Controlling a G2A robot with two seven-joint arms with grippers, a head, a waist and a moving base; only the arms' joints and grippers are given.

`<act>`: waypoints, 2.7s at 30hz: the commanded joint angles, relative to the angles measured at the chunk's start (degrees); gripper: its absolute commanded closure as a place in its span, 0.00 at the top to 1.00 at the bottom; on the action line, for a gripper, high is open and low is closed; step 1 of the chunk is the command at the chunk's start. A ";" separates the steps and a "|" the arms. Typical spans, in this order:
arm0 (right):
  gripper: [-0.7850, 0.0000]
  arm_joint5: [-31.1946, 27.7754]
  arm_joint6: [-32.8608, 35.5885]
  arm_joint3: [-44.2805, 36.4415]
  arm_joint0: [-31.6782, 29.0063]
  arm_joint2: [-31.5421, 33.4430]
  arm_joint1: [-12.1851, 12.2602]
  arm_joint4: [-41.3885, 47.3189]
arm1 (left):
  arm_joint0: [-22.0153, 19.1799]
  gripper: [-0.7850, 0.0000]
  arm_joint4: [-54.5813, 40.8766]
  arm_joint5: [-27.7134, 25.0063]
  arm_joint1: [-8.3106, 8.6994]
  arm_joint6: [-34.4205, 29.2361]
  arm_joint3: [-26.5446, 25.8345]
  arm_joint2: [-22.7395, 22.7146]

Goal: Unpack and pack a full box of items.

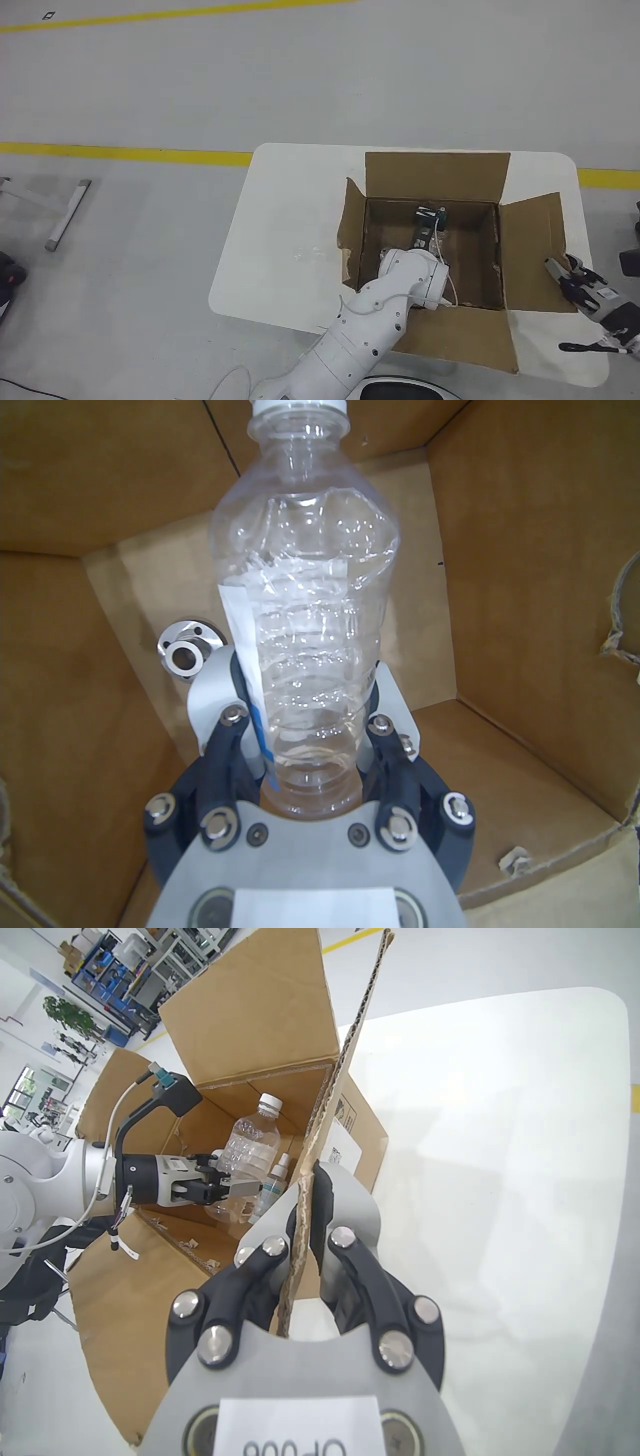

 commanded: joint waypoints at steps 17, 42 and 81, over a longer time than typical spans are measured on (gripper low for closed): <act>0.00 1.33 0.76 0.90 1.10 3.40 0.24 4.76 | 2.93 0.00 4.09 -1.74 0.60 -3.91 -14.43 -1.84; 0.00 1.85 -0.36 3.86 2.61 2.22 0.43 2.49 | 9.14 0.00 25.98 -2.79 2.44 -14.30 -39.36 -9.29; 0.00 4.00 0.71 5.68 5.86 3.24 0.99 1.72 | 12.25 0.00 35.05 -8.71 3.43 -11.62 -43.14 -22.73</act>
